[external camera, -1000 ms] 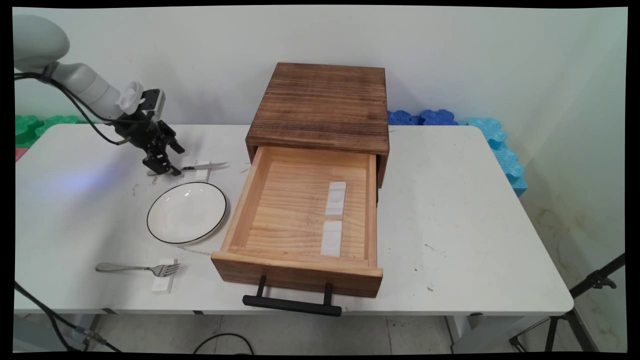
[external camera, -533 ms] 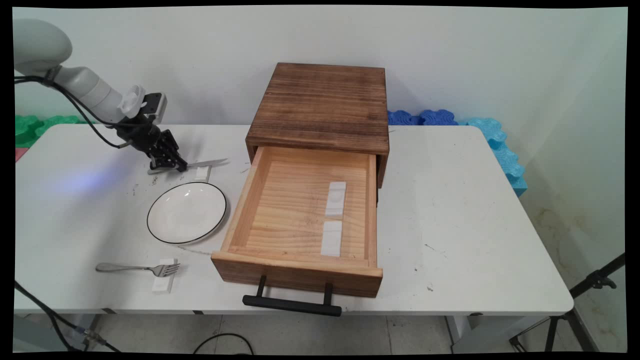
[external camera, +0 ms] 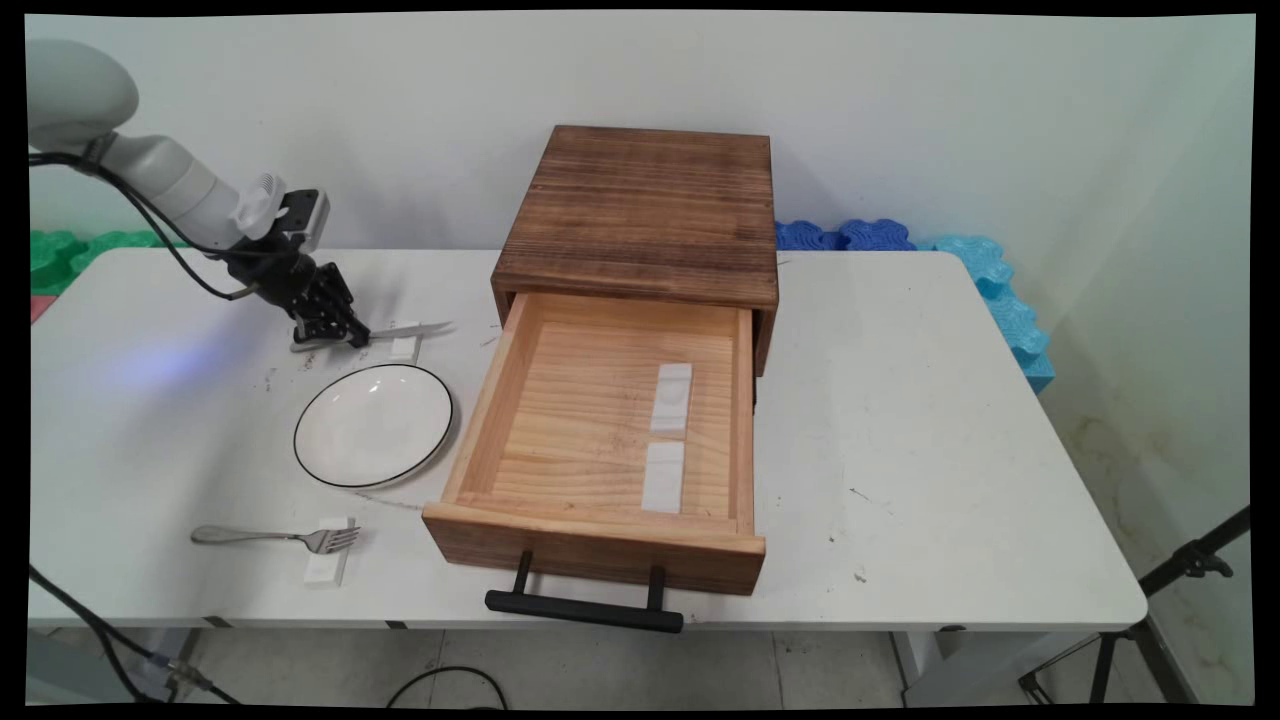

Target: Place the picked object into the drawer

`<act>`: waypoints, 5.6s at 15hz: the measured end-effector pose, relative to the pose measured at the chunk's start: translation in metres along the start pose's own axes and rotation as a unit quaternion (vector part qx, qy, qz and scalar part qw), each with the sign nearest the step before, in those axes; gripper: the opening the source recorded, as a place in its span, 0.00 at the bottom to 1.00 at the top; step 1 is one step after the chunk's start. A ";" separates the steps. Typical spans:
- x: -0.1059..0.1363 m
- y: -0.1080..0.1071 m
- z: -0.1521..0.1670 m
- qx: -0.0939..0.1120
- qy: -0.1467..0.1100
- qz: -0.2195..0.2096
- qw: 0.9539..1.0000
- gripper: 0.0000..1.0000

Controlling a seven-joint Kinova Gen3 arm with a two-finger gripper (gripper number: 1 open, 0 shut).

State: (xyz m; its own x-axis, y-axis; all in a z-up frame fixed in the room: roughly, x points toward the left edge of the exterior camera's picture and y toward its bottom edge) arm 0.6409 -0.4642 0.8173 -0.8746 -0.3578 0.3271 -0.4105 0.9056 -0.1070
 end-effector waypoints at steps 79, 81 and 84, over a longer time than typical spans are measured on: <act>0.319 0.129 -0.006 -0.010 0.063 0.142 0.988 0.00; 0.320 0.128 -0.001 -0.010 0.062 0.142 0.988 0.00; 0.321 0.127 0.008 -0.010 0.061 0.141 0.988 0.00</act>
State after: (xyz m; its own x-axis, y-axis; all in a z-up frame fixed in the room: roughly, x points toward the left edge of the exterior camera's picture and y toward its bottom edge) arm 0.3059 -0.4659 0.9013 -0.9157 -0.0611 0.3972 -0.1478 0.9703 -0.1916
